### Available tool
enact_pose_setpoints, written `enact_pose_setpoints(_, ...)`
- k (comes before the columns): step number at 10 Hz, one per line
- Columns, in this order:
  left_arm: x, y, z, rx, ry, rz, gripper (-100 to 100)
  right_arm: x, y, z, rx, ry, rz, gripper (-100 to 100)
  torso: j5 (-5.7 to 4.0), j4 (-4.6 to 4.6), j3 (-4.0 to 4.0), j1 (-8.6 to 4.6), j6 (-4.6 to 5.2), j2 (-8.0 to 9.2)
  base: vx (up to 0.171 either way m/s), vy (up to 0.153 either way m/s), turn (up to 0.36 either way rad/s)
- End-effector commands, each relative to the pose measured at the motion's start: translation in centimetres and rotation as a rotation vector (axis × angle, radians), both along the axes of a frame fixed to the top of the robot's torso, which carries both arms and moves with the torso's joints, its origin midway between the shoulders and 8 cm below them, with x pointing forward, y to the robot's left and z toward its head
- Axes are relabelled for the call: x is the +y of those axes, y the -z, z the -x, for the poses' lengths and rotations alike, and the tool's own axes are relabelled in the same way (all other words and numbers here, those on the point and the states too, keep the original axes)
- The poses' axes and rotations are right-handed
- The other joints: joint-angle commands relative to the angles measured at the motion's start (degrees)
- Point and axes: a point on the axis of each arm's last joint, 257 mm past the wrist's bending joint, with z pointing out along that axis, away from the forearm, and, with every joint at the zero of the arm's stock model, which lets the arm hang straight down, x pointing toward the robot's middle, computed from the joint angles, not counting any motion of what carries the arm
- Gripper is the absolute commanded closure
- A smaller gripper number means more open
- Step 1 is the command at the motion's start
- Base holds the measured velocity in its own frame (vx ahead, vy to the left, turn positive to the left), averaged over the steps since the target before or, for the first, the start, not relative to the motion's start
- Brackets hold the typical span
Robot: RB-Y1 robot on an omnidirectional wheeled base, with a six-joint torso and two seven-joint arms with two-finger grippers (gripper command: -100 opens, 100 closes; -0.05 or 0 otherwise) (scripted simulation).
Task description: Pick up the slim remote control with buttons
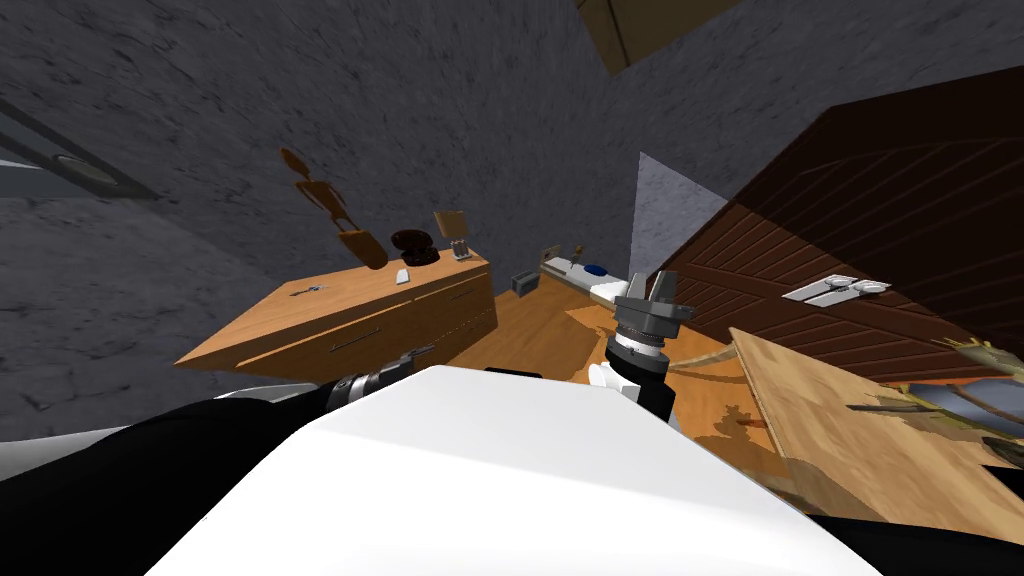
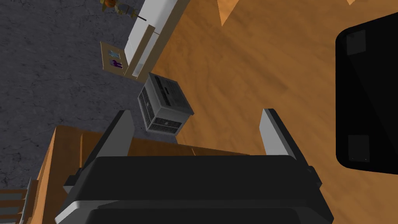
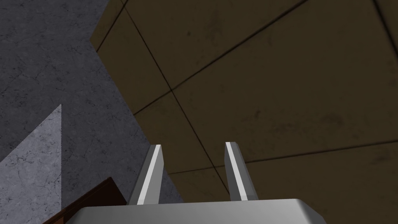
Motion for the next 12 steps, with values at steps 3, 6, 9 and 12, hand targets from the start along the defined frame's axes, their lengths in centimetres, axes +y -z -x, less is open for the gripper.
enact_pose_setpoints(3, 3.2, 1.0, 1.9, 0.102, 0.018, -0.082, -100, 0.0, 0.0, 0.0, 0.000, 0.000, 0.000, 0, 0.00, -0.01, -0.02, 0.00, 0.01, -0.03, 0.002, -0.010, -0.097)
enact_pose_setpoints(6, 8.6, 2.3, 5.3, 0.263, -0.015, -0.185, -100, 0.0, 0.0, 0.0, 0.000, 0.000, 0.000, 0, 0.01, -0.01, -0.04, 0.03, 0.02, -0.07, 0.016, -0.004, -0.168)
enact_pose_setpoints(9, 12.0, 2.1, 6.6, 0.341, -0.006, -0.271, -100, 0.0, 0.0, 0.0, 0.000, 0.000, 0.000, 0, 0.03, -0.01, -0.04, 0.06, -0.01, -0.07, 0.020, 0.006, -0.092)
enact_pose_setpoints(12, 15.3, 1.6, 7.8, 0.408, -0.004, -0.352, -100, 0.0, 0.0, 0.0, 0.000, 0.000, 0.000, 0, 0.04, -0.02, -0.05, 0.09, -0.02, -0.09, 0.023, 0.017, -0.094)
